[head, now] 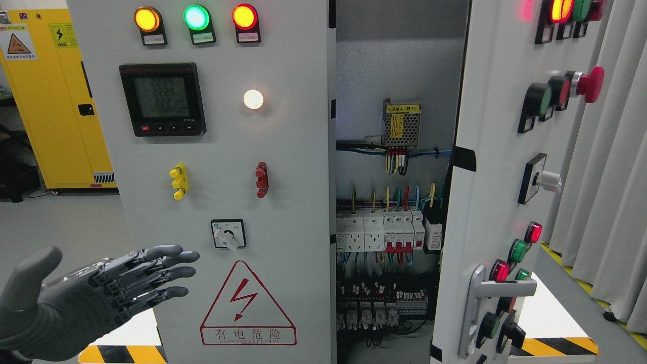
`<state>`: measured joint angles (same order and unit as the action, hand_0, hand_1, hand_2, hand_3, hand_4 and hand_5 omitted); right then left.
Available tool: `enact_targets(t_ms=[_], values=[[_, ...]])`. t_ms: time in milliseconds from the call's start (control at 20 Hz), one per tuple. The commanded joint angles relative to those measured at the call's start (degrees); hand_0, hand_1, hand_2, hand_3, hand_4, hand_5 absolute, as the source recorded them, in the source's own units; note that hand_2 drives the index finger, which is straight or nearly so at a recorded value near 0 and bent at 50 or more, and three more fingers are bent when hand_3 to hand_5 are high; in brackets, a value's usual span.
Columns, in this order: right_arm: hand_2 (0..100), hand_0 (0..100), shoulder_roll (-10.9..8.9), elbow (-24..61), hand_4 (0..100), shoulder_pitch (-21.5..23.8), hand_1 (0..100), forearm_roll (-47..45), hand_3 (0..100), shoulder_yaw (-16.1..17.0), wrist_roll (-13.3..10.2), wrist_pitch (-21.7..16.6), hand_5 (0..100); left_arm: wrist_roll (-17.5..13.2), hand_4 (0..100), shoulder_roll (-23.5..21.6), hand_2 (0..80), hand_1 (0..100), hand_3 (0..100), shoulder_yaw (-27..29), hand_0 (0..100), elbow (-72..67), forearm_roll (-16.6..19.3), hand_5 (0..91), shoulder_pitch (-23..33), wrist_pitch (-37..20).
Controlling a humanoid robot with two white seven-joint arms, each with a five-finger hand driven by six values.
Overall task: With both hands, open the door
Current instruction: 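Reach left hand across toward edge of the door with red buttons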
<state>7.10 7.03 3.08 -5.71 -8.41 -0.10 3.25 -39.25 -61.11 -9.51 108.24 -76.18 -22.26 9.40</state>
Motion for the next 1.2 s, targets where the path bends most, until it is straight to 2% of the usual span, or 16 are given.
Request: enact_targets(t_ms=[0, 100, 250, 451, 751, 951, 1151], values=[[0, 21, -0.07, 0.0, 0, 0.0, 7, 0.0, 0, 0.0, 0.0, 0.0, 0, 2.9, 0, 9.1, 0.0, 0, 1, -11.5, 0, -3.2, 0.1, 0.0, -11.2, 6.0], [0, 21, -0.07, 0.0, 0, 0.0, 7, 0.0, 0, 0.0, 0.0, 0.0, 0, 3.1, 0, 12.1, 0.0, 0, 1, -16.5, 0, -5.5, 1.6, 0.0, -17.0, 6.2], [0, 21, -0.07, 0.0, 0, 0.0, 7, 0.0, 0, 0.1, 0.0, 0.0, 0, 4.7, 0, 17.7, 0.0, 0, 1, -20.5, 0, -7.5, 1.7, 0.0, -22.8, 6.5], [0, 21, -0.07, 0.0, 0, 0.0, 7, 0.0, 0, 0.0, 0.0, 0.0, 0, 5.9, 0, 23.5, 0.0, 1, 2, -24.1, 0, -8.2, 1.8, 0.0, -26.2, 6.8], [0, 21, -0.07, 0.0, 0, 0.0, 7, 0.0, 0, 0.0, 0.0, 0.0, 0, 7.5, 2, 30.8, 1.1, 2, 9, -30.0, 0, -11.4, 1.9, 0.0, -33.2, 6.8], [0, 21, 0.02, 0.0, 0, 0.0, 7, 0.0, 0, 0.1, 0.0, 0.0, 0, 7.6, 3, 34.3, 2.6, 3, 11, -33.6, 0, -13.8, 1.8, 0.0, -37.5, 6.8], [0, 21, 0.02, 0.1, 0, 0.0, 7, 0.0, 0, 0.1, 0.0, 0.0, 0, 8.0, 4, 36.8, 2.8, 4, 10, -34.2, 0, -15.5, 1.7, 0.0, -40.0, 7.0]])
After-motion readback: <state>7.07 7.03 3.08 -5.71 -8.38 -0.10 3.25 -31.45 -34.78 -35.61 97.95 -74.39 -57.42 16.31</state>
